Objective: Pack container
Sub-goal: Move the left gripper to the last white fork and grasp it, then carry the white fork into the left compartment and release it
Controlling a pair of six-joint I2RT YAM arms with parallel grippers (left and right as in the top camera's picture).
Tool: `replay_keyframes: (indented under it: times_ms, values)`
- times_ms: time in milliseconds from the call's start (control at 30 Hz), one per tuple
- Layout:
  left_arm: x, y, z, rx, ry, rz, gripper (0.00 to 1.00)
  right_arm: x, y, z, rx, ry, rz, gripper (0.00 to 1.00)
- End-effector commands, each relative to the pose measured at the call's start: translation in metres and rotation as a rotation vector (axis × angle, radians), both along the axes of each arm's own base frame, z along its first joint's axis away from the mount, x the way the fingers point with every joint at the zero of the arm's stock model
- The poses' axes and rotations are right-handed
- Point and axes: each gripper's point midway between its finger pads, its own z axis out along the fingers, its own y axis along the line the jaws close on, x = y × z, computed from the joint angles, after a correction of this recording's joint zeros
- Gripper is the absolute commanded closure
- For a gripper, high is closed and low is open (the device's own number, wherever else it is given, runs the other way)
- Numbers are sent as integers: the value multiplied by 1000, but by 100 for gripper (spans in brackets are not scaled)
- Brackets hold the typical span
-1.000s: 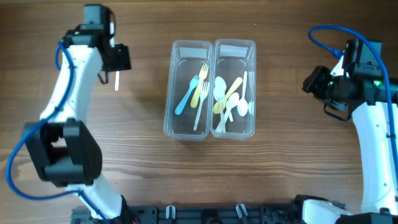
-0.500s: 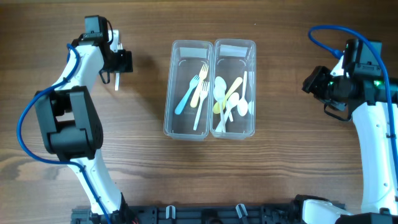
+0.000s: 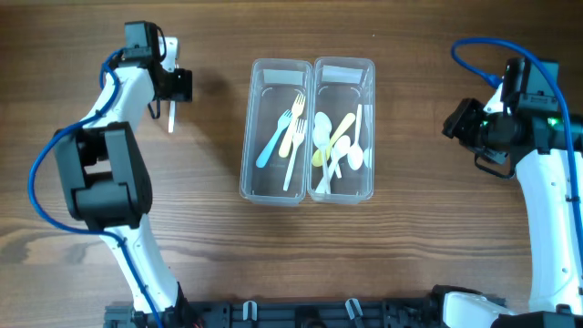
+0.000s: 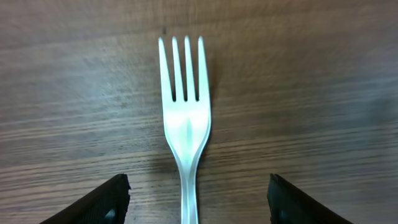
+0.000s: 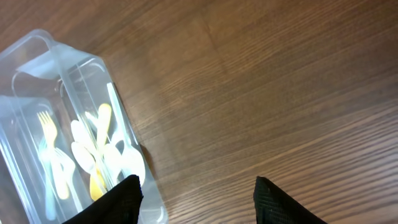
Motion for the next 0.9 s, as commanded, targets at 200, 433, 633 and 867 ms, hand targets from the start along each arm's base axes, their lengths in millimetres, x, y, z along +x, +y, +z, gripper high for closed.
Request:
replay_keyframes:
  times_ms: [200, 433, 633, 867]
  values:
    - [-4, 2, -19, 24, 38, -20, 32, -5, 2, -6, 16, 34, 1, 45]
    - [-19, -5, -47, -16, 119, -33, 39, -11, 3, -9, 20, 62, 2, 45]
    - [-20, -5, -47, -16, 126, -33, 69, -13, 3, -10, 22, 71, 1, 45]
    - [-30, -11, -45, -21, 164, -40, 96, -19, 4, -12, 25, 95, 2, 47]
